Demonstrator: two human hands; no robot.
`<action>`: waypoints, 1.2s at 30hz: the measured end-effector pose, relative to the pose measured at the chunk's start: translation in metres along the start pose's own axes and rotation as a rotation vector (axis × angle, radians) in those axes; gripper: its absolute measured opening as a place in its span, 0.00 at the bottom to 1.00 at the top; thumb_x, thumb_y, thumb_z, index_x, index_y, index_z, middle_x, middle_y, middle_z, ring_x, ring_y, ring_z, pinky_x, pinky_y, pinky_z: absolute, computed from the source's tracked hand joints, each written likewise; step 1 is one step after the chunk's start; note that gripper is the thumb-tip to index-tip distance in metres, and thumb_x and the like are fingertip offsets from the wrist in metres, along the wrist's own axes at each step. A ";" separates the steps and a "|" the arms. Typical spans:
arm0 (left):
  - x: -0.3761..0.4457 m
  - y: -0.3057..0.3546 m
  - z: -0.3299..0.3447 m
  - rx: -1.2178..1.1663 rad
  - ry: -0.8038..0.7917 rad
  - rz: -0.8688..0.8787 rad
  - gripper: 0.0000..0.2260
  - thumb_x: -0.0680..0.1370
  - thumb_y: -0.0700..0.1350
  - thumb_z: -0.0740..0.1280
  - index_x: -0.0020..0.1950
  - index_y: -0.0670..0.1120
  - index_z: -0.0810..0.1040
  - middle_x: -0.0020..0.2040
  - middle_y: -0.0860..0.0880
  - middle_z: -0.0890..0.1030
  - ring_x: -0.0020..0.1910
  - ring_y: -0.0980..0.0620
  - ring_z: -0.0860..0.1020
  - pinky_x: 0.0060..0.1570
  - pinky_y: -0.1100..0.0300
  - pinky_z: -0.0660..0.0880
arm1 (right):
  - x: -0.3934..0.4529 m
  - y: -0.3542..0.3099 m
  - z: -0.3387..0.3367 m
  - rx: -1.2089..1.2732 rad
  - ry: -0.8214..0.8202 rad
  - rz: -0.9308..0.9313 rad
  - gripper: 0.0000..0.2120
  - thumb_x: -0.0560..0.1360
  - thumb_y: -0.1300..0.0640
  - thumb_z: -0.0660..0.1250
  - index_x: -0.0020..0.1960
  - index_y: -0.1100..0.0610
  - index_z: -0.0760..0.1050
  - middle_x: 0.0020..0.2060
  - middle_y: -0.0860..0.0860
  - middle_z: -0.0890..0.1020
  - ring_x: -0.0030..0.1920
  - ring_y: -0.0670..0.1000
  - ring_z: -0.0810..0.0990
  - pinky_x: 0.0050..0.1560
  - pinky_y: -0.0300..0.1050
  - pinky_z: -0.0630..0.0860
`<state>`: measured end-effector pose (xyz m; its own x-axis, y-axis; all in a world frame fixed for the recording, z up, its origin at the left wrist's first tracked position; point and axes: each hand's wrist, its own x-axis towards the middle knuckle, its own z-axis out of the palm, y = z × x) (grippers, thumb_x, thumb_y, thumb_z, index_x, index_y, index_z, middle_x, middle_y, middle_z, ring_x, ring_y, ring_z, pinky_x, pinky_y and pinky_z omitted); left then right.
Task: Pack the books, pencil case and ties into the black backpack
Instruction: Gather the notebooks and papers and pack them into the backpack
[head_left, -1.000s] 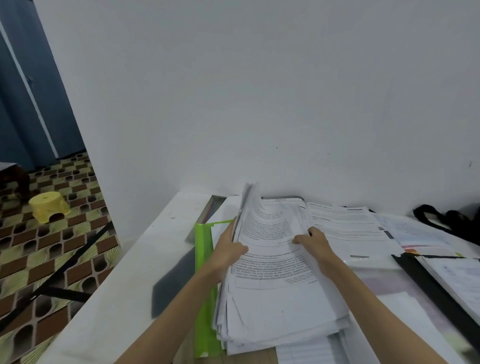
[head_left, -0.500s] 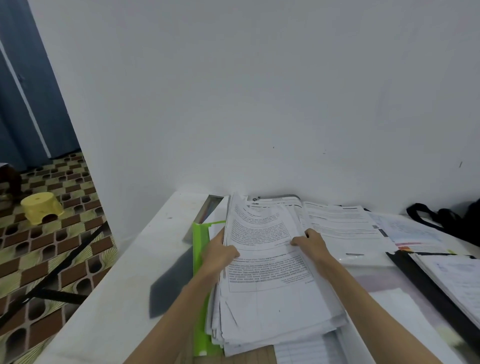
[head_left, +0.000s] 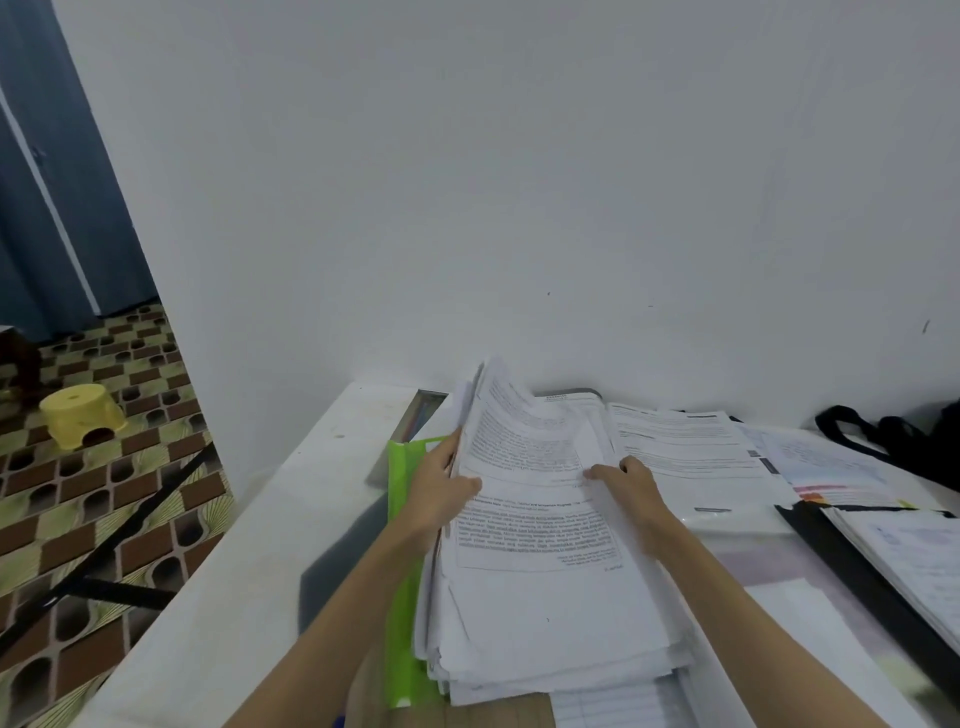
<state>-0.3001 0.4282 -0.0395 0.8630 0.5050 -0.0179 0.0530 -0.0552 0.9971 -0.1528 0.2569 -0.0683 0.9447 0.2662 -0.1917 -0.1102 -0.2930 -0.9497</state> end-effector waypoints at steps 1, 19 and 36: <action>0.000 0.007 -0.003 -0.055 0.001 0.003 0.25 0.74 0.25 0.61 0.67 0.44 0.72 0.55 0.48 0.80 0.54 0.48 0.79 0.56 0.52 0.76 | -0.002 -0.002 -0.002 0.062 -0.002 0.006 0.15 0.73 0.54 0.69 0.41 0.56 0.62 0.37 0.48 0.66 0.36 0.47 0.66 0.36 0.41 0.63; 0.058 0.067 0.011 -0.224 -0.007 0.399 0.35 0.65 0.48 0.78 0.68 0.44 0.69 0.59 0.48 0.81 0.57 0.51 0.80 0.57 0.52 0.78 | -0.032 -0.093 -0.056 0.381 0.067 -0.555 0.12 0.70 0.58 0.72 0.52 0.58 0.79 0.45 0.51 0.86 0.47 0.52 0.84 0.44 0.44 0.79; 0.071 0.069 0.030 -0.217 0.009 0.438 0.23 0.66 0.52 0.77 0.56 0.43 0.79 0.49 0.51 0.84 0.48 0.55 0.83 0.44 0.63 0.79 | -0.027 -0.082 -0.051 0.356 0.146 -0.597 0.21 0.66 0.51 0.72 0.56 0.58 0.78 0.48 0.49 0.85 0.49 0.48 0.83 0.45 0.37 0.79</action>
<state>-0.2203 0.4340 0.0261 0.7761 0.4822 0.4064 -0.4210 -0.0837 0.9032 -0.1539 0.2264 0.0272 0.9042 0.1551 0.3979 0.3682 0.1888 -0.9104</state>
